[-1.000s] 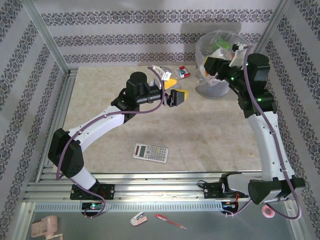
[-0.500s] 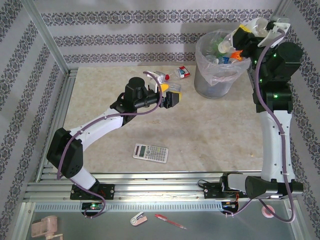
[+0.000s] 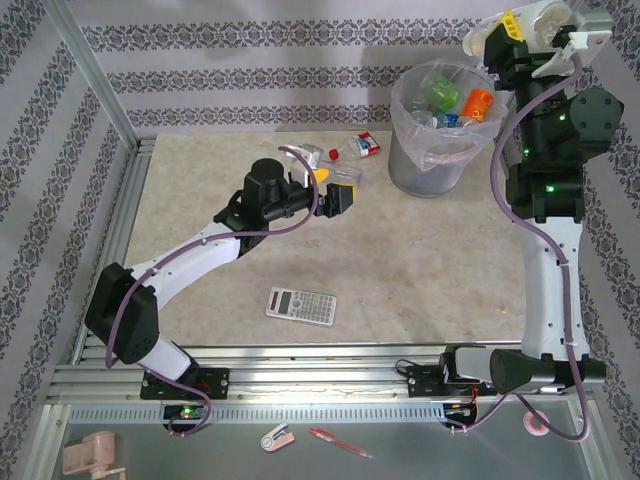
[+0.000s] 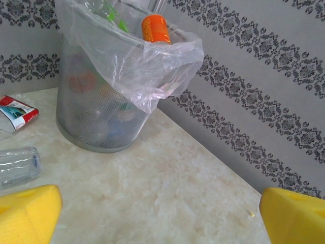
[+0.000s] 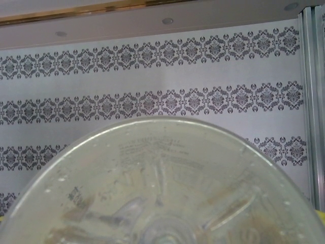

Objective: Throw the plastic bottles in the bin

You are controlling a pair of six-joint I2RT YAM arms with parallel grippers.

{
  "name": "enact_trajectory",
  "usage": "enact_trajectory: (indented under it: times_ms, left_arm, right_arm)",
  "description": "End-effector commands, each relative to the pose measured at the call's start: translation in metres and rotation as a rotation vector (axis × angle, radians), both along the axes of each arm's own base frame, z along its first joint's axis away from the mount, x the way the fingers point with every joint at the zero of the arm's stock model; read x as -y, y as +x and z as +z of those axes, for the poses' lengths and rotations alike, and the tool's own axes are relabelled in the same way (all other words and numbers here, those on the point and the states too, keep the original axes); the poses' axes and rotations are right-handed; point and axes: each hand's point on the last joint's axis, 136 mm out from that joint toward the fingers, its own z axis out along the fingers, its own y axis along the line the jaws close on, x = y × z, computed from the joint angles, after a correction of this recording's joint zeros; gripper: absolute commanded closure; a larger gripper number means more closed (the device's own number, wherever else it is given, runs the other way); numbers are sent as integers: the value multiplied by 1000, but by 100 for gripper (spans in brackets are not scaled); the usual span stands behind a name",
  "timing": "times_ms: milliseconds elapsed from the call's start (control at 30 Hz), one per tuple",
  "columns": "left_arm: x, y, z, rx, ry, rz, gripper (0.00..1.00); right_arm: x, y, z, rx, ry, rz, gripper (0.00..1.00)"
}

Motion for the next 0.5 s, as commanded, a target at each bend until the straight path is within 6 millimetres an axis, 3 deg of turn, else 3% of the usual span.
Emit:
enact_trajectory:
  times_ms: [0,133,233,300,367,467]
  left_arm:
    - [-10,-1,15,36,-18,28,0]
    - [-16,-3,15,34,-6,49,0]
    - [-20,-4,8,17,11,66,0]
    - [-23,-3,5,5,23,77,0]
    - [-27,-2,0,-15,37,94,0]
    - [-31,1,-7,-40,55,116,0]
  right_arm:
    - [10,11,2,15,-23,-53,62]
    - [32,76,-61,-164,2,-88,59]
    - [48,130,-130,-381,42,-93,41]
    - [46,151,-164,-478,55,-41,30]
    - [45,154,-176,-540,55,-40,19]
    - [39,140,-163,-511,31,-28,11]
